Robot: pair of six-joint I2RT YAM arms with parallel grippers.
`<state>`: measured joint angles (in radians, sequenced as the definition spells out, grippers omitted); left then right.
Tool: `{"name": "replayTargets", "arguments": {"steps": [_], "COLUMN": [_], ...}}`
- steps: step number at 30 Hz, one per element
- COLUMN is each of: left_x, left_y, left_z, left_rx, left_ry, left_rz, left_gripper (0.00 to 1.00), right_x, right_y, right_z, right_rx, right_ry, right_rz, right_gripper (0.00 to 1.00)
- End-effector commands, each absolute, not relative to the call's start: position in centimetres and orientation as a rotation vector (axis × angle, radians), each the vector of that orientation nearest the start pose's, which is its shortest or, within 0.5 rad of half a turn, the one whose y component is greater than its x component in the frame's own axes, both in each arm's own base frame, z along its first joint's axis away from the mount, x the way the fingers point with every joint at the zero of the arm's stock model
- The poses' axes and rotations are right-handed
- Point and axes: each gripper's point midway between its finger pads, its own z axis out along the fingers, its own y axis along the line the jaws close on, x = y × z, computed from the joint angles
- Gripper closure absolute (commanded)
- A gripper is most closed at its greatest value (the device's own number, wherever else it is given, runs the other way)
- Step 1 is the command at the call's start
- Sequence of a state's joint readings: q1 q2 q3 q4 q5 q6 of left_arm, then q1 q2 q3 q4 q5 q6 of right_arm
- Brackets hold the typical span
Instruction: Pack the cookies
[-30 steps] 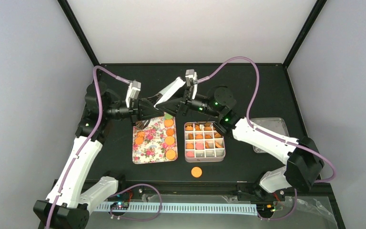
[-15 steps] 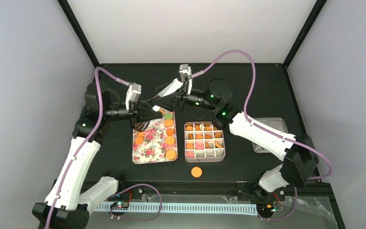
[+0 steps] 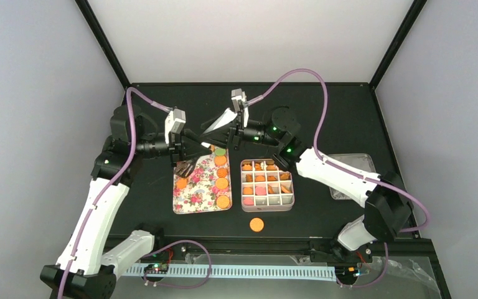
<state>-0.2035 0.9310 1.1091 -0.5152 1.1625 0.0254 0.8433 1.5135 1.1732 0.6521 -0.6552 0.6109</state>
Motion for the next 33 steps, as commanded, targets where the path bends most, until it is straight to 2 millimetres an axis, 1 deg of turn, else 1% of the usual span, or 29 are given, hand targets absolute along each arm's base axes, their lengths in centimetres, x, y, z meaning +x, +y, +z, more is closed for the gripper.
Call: {"name": "replayTargets", "arguments": {"steps": [1, 2, 3, 5, 7, 9, 11, 12, 13, 15, 18, 19, 20, 23, 27, 31, 33], "left_x": [22.0, 23.4, 24.1, 24.3, 23.8, 22.7, 21.6, 21.1, 20.7, 20.7, 21.5, 21.8, 21.8, 20.9, 18.5, 17.5, 17.0], "left_y": [-18.7, -18.0, -17.5, -17.2, -17.3, -17.5, -17.7, -17.7, -17.6, -16.8, -14.9, -14.2, -13.9, -14.4, -16.1, -16.2, -16.2], "left_z": [39.0, 38.3, 37.8, 36.9, 36.4, 35.9, 35.4, 35.0, 34.5, 32.8, 30.4, 29.7, 29.1, 27.6, 26.7, 25.6, 25.3], "left_rx": [0.937, 0.891, 0.878, 0.896, 0.909, 0.943, 0.972, 0.991, 1.011, 1.02, 1.026, 1.015, 1.017, 1.091, 1.18, 1.247, 1.284], "left_ry": [1.602, 1.648, 1.672, 1.697, 1.711, 1.711, 1.724, 1.736, 1.752, 1.814, 1.883, 1.902, 1.912, 1.903, 1.834, 1.867, 1.887], "left_rz": [-0.914, -0.818, -0.762, -0.719, -0.735, -0.776, -0.81, -0.817, -0.815, -0.749, -0.595, -0.566, -0.566, -0.625, -0.837, -0.9, -0.931], "left_gripper": [0.79, 0.76, 0.75, 0.72, 0.64, 0.55, 0.38, 0.31, 0.26, 0.21, 0.19, 0.19, 0.18, 0.17, 0.22, 0.25, 0.28], "right_x": [21.3, 21.6, 21.7, 22.0, 22.5, 23.0, 23.5, 23.9, 24.3, 24.9, 25.2, 25.2, 25.0, 24.1, 22.8, 21.6, 21.0], "right_y": [40.6, 40.4, 40.1, 39.7, 39.5, 39.5, 39.4, 39.3, 39.2, 38.9, 38.8, 38.8, 38.7, 39.0, 39.4, 39.6, 39.6], "right_z": [40.8, 40.7, 40.8, 40.9, 40.7, 40.2, 39.4, 39.1, 38.7, 37.8, 36.6, 36.2, 35.9, 36.0, 37.4, 38.2, 38.4], "right_rx": [-0.807, -0.789, -0.776, -0.748, -0.731, -0.726, -0.723, -0.721, -0.717, -0.717, -0.739, -0.748, -0.758, -0.787, -0.827, -0.882, -0.911], "right_ry": [1.292, 1.29, 1.282, 1.274, 1.279, 1.303, 1.328, 1.341, 1.353, 1.374, 1.406, 1.409, 1.409, 1.388, 1.332, 1.292, 1.28], "right_rz": [1.613, 1.594, 1.577, 1.548, 1.51, 1.47, 1.422, 1.394, 1.367, 1.303, 1.238, 1.231, 1.236, 1.293, 1.383, 1.437, 1.458], "right_gripper": [0.46, 0.48, 0.5, 0.54, 0.55, 0.55, 0.55, 0.56, 0.56, 0.56, 0.56, 0.56, 0.56, 0.56, 0.55, 0.55, 0.55]}}
